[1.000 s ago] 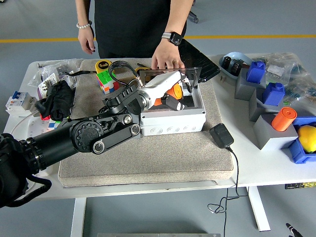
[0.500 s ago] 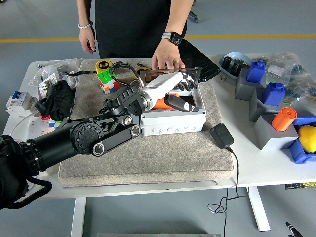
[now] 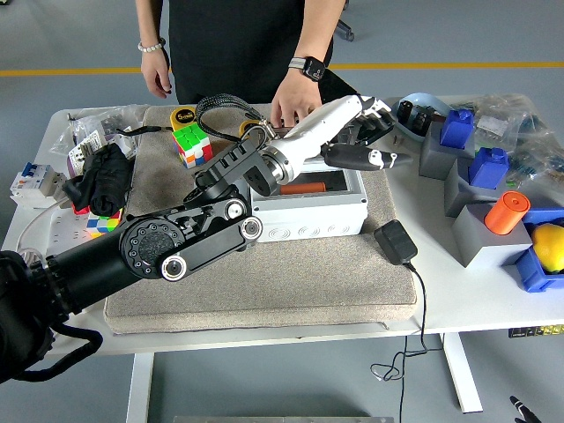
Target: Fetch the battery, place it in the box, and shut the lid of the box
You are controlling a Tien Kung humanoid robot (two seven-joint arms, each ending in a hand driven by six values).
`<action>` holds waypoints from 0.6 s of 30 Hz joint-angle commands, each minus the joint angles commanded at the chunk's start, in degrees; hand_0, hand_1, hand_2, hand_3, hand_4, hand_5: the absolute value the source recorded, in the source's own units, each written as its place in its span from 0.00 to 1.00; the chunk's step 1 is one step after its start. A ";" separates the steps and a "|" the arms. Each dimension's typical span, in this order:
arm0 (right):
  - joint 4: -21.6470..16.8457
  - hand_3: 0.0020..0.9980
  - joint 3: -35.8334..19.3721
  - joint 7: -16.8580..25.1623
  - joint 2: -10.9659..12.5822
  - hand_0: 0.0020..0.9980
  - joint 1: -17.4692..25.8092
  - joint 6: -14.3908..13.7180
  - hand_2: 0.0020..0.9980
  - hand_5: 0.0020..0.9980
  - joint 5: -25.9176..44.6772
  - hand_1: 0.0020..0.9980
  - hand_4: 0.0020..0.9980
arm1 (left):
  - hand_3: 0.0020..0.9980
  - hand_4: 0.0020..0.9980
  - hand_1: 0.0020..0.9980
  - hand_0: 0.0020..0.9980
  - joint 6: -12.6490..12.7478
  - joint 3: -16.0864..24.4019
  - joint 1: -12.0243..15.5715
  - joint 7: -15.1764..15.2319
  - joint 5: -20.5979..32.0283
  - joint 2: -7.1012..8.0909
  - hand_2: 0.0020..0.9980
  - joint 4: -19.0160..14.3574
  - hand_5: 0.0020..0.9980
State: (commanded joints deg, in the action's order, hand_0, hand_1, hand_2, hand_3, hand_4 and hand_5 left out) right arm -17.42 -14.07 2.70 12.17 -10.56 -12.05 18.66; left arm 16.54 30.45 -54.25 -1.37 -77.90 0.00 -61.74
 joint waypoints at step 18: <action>-0.04 0.60 -0.14 -0.01 0.03 0.71 0.09 -0.07 0.67 0.49 -0.03 0.68 0.97 | 0.74 1.00 0.74 0.73 -8.75 2.00 0.47 -13.34 -5.53 0.00 0.72 4.63 0.64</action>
State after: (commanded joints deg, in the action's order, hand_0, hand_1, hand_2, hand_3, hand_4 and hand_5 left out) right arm -17.46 -14.22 2.70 12.20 -10.47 -12.12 18.62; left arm 7.80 32.45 -53.78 -14.71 -83.43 0.00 -57.11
